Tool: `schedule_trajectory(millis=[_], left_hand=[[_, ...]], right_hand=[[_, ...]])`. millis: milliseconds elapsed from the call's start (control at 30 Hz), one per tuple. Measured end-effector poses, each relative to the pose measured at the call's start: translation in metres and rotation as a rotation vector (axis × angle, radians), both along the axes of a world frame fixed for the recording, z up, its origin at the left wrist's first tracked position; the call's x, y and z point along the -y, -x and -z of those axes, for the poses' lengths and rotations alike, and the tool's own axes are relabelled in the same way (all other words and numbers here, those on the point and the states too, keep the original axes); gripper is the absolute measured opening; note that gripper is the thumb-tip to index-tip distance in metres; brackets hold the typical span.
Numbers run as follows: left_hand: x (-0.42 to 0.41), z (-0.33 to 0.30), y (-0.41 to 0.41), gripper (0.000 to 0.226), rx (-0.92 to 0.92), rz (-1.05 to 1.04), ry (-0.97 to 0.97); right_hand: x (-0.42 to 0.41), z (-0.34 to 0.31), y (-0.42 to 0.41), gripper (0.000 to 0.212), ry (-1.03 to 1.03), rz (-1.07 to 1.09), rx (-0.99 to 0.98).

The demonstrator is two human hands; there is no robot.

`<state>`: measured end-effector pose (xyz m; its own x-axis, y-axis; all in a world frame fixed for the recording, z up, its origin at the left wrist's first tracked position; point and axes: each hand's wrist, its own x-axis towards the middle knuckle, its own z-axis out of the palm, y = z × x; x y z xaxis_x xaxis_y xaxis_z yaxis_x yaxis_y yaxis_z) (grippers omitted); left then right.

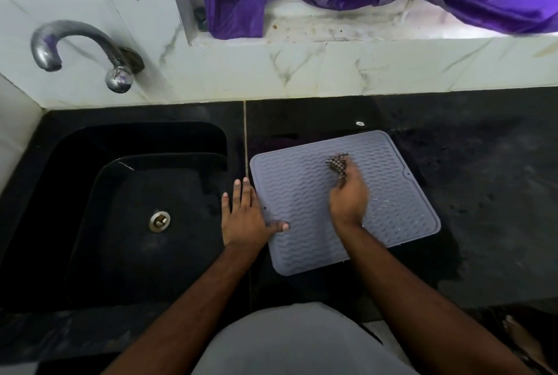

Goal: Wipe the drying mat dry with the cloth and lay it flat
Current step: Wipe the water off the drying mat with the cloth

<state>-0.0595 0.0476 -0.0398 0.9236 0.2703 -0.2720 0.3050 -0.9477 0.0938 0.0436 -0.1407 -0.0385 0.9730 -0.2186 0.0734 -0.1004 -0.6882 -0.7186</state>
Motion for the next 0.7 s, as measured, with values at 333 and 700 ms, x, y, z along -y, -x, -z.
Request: schedule_trajectory(millis=[333,700], left_hand=[[-0.003,-0.008,-0.017,0.119,-0.037,-0.006,0.043],[-0.001,-0.004,-0.017,0.129,-0.034,-0.009,0.075]], right_hand=[[-0.049,-0.005,0.044,0.077,0.427,-0.455,-0.221],[-0.009,-0.022,0.012,0.048,-0.149,-0.380,-0.125]])
